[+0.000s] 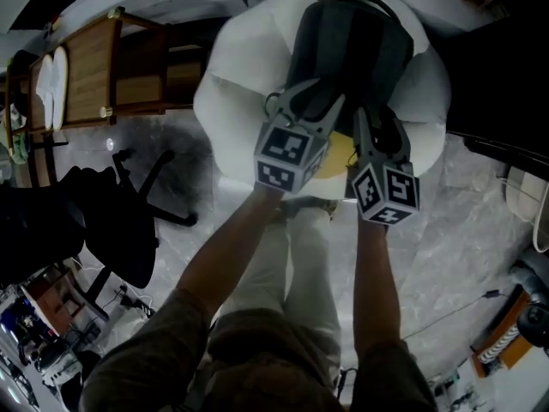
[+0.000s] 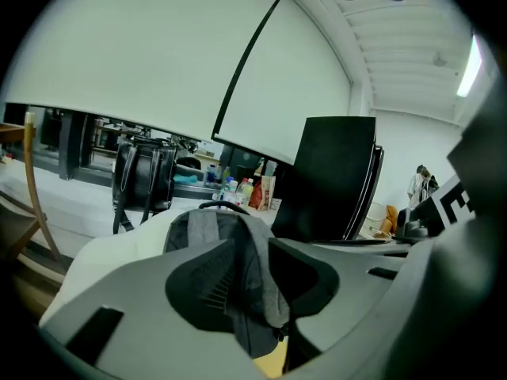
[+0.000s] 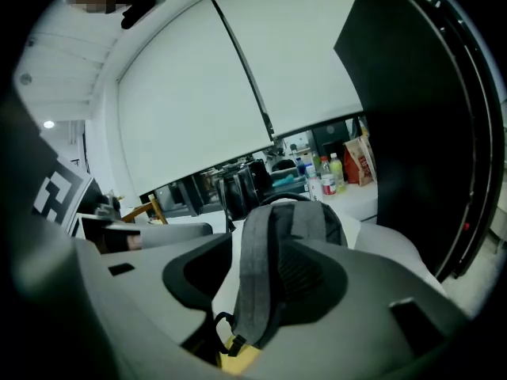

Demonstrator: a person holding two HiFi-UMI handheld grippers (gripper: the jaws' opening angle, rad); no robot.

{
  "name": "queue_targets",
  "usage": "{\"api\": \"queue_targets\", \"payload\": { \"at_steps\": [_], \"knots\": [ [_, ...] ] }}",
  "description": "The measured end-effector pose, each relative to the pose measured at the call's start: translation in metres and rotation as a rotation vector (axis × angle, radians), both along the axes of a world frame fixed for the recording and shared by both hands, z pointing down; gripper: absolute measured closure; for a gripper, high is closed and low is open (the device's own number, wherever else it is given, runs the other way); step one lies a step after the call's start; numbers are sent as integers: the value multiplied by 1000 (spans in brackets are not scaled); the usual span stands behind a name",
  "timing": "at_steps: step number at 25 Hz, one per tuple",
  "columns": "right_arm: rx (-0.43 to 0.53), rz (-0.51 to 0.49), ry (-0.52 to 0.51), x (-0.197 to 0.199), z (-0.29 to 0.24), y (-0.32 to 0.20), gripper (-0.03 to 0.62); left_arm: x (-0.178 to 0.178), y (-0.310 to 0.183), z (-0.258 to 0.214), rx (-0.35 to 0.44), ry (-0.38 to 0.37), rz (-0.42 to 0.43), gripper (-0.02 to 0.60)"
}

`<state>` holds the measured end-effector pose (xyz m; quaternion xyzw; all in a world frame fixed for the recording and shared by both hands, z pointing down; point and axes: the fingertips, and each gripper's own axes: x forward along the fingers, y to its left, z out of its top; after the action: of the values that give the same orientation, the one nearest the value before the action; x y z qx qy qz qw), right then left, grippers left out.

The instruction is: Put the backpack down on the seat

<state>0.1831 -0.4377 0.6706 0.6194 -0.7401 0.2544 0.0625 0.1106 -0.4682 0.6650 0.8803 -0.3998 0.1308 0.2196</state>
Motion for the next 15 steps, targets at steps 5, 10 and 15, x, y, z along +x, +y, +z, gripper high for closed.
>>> {"api": "queue_targets", "payload": {
  "at_steps": [5,10,15],
  "knots": [
    [8,-17,-32,-19,-42,19,594,-8,23,-31,-73,3,-38,581],
    [-25,-17,-79,-36,-83,43,594,-16,52,-80,-88,16,-46,581],
    [-51,-3,-127,-41,-145,80,594,-28,91,-140,-143,9,-36,581]
  ]
}}
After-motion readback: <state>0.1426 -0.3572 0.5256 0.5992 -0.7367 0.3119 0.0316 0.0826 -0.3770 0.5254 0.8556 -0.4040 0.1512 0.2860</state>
